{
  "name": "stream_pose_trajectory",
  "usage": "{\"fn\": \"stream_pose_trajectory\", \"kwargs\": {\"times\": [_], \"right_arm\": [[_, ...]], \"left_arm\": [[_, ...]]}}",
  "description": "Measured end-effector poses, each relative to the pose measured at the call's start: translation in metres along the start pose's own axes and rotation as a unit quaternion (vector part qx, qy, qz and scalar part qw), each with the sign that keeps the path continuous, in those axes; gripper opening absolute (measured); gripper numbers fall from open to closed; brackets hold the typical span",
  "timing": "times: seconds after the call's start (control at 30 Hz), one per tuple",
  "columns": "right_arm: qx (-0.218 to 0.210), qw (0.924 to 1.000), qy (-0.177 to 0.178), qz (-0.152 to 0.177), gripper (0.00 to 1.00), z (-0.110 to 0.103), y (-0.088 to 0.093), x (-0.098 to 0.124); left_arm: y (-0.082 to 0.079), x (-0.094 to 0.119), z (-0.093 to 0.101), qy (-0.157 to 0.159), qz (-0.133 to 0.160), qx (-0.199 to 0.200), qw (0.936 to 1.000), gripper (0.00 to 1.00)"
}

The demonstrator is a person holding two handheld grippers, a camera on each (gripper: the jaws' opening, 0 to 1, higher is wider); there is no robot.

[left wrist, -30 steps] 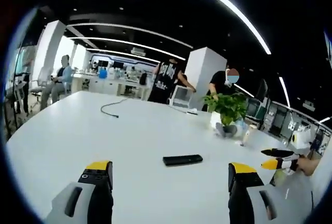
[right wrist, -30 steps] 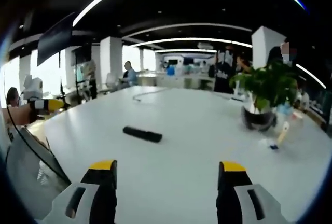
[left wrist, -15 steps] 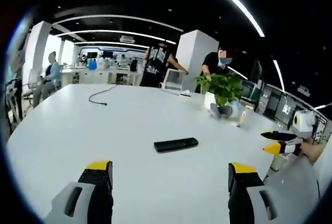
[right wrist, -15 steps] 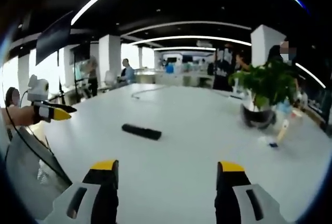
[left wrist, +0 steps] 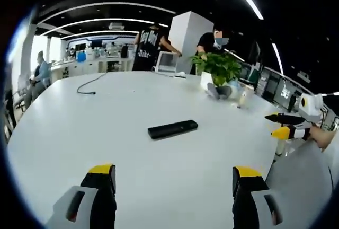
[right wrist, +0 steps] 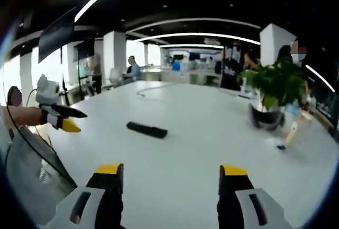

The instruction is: Press the specified remote control buttons in sequence, fully releasing each button before pressing the next.

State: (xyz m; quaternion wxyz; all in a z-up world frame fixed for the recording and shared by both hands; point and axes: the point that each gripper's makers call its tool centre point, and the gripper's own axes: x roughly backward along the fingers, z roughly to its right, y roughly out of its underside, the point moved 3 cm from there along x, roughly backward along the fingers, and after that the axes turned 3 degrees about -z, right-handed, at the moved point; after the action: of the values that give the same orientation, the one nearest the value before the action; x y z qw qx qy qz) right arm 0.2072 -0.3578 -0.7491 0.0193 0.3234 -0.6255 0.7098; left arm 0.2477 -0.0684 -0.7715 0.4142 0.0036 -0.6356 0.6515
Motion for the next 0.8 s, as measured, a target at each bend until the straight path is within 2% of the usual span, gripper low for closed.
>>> {"fn": "stream_pose_trajectory", "kwargs": {"times": [0.37,0.63,0.8], "right_arm": [[0.009,0.9998,-0.008,-0.015,0.7,-0.002,0.004,-0.002],[0.015,0.9997,-0.011,-0.019,0.68,-0.003,0.005,-0.003],[0.014,0.9997,-0.007,-0.02,0.67,-0.001,0.006,-0.003]], "left_arm": [[0.008,-0.008,0.001,0.011,-0.032,-0.033,0.9989,0.94],[0.0,-0.019,-0.002,0.021,-0.039,-0.055,0.9975,0.94],[-0.004,-0.025,-0.005,0.02,-0.036,-0.049,0.9979,0.94]]}}
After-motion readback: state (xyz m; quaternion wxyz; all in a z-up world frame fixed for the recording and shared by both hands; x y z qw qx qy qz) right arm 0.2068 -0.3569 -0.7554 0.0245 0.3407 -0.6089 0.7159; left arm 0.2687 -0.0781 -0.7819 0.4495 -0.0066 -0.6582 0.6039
